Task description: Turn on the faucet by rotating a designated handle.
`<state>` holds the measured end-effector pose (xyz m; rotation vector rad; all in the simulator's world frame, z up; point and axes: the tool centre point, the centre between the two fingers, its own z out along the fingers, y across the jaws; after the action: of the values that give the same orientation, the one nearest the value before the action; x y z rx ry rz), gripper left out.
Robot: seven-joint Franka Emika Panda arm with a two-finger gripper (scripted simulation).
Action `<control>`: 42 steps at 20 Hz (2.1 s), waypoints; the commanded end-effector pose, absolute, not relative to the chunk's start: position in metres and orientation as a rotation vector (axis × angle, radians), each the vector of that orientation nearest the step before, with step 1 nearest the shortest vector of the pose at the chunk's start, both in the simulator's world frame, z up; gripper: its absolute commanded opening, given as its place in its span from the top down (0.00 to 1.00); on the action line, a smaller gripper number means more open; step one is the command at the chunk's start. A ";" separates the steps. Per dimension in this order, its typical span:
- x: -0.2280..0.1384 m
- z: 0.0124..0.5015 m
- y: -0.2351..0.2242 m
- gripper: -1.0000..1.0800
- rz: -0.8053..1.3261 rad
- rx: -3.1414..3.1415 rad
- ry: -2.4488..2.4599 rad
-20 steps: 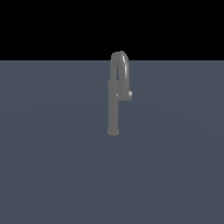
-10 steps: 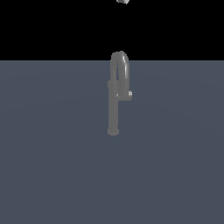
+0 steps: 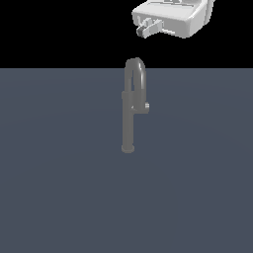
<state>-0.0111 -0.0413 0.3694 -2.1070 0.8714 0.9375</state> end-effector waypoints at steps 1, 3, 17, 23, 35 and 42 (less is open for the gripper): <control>-0.001 0.353 -0.046 1.00 0.989 -2.017 0.912; 0.006 0.339 -0.049 1.00 1.029 -1.941 0.945; 0.032 0.239 -0.057 1.00 1.246 -1.431 1.125; 0.034 0.216 -0.054 1.00 1.285 -1.313 1.157; 0.026 0.214 -0.053 1.00 1.295 -1.284 1.165; 0.016 0.221 -0.054 1.00 1.295 -1.284 1.164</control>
<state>0.0159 -0.0549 0.2212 -1.2845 1.1644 1.2932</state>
